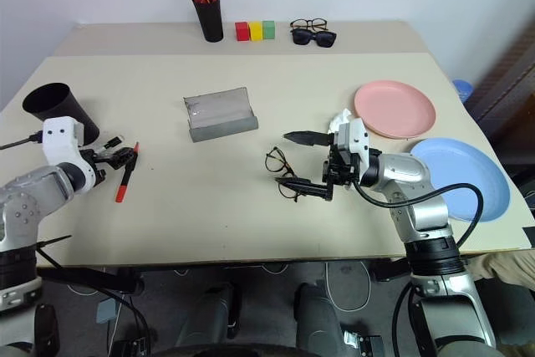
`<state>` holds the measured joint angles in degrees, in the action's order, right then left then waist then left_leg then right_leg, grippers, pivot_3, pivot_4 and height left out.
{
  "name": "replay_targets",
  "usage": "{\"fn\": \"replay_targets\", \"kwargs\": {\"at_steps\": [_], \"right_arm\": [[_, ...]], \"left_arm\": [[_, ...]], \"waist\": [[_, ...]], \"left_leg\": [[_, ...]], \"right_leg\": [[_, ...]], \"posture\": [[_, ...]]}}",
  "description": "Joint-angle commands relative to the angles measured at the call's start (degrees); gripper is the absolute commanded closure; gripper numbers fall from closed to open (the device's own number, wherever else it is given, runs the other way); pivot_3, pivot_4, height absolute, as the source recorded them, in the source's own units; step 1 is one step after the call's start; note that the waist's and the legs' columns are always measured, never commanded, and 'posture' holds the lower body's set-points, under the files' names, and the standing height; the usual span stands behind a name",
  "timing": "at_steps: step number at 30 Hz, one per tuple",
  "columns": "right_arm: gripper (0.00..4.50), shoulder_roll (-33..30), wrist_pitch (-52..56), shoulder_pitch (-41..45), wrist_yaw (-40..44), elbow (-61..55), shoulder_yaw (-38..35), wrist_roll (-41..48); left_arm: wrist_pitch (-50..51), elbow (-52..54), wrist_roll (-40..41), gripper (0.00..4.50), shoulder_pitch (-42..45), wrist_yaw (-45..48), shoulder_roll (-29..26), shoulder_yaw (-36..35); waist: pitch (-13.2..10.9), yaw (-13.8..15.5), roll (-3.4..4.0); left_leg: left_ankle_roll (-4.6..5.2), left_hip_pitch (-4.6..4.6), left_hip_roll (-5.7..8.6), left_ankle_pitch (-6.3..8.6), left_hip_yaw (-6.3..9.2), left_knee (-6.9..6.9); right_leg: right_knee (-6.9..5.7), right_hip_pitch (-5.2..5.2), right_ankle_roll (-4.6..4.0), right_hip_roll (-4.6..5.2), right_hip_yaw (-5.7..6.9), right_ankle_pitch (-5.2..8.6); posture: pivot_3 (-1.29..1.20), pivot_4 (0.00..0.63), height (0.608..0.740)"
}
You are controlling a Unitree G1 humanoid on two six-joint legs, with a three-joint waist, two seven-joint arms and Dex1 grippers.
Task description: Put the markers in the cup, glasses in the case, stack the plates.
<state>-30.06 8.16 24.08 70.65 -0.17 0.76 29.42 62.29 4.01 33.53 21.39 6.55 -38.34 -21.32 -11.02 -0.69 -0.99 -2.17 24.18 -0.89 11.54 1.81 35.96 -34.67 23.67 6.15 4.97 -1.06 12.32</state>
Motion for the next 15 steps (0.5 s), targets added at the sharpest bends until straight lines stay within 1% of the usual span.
{"fn": "replay_targets", "kwargs": {"at_steps": [1,5,7,8,11,14,15], "right_arm": [[0.04,-0.03,-0.42,0.69,-0.94,-1.72,-0.97,0.21],[0.04,-0.47,0.32,0.10,-2.18,-3.30,-1.26,0.53],[0.00,-0.67,0.58,-0.19,-2.69,-3.93,-1.32,0.59],[0.00,-0.75,0.68,-0.20,-2.88,-4.10,-1.36,0.59],[0.00,-1.10,1.07,-0.27,-3.33,-4.71,-1.56,0.67],[0.00,-1.32,1.20,-0.28,-3.63,-4.92,-1.66,0.63],[0.00,-1.36,1.21,-0.38,-3.75,-5.05,-1.66,0.62]], "left_arm": [[1.08,-2.38,-1.66,0.00,4.01,1.47,-1.28,1.17],[5.25,-8.72,-3.50,0.00,9.01,0.00,0.17,2.01],[7.96,-12.13,-4.45,0.56,11.26,-0.68,0.76,2.34],[8.78,-13.40,-4.57,0.88,12.11,-0.44,1.12,2.42],[11.16,-15.72,-5.82,2.37,13.58,-0.67,1.83,2.58],[12.48,-16.75,-6.69,4.01,14.48,-0.98,2.63,1.60],[12.34,-16.63,-7.03,4.46,14.44,-0.62,2.57,1.79]], "waist": [[0.00,-0.03,0.00],[0.00,-0.10,0.00],[-0.01,-0.17,-0.02],[-0.01,-0.21,-0.02],[-0.01,-0.18,-0.02],[-0.01,-0.17,-0.02],[-0.01,-0.06,-0.02]], "left_leg": [[0.00,0.00,0.00,0.00,0.00,0.00],[0.00,-0.02,0.00,0.00,-0.01,0.01],[0.00,-0.03,0.02,0.00,-0.01,0.04],[-0.01,-0.03,0.02,0.00,-0.01,0.04],[-0.01,-0.10,0.02,-0.01,0.02,0.02],[-0.01,-0.12,0.02,-0.01,0.01,0.02],[-0.01,-0.13,0.02,-0.01,0.01,0.02]], "right_leg": [[-0.02,0.00,0.00,0.00,0.00,0.00],[-0.11,0.02,0.04,0.00,-0.01,0.01],[-0.29,0.04,0.15,0.01,-0.02,0.08],[-0.34,0.09,0.17,0.01,-0.03,0.09],[-0.51,0.13,0.25,0.00,-0.03,0.08],[-0.52,0.11,0.24,0.01,-0.04,0.09],[-0.52,0.10,0.25,0.01,-0.04,0.09]], "posture": [[0.00,0.150,0.740],[0.00,0.150,0.740],[0.00,0.150,0.740],[0.00,0.150,0.740],[0.00,0.150,0.740],[0.00,0.150,0.740],[0.00,0.150,0.740]]}}
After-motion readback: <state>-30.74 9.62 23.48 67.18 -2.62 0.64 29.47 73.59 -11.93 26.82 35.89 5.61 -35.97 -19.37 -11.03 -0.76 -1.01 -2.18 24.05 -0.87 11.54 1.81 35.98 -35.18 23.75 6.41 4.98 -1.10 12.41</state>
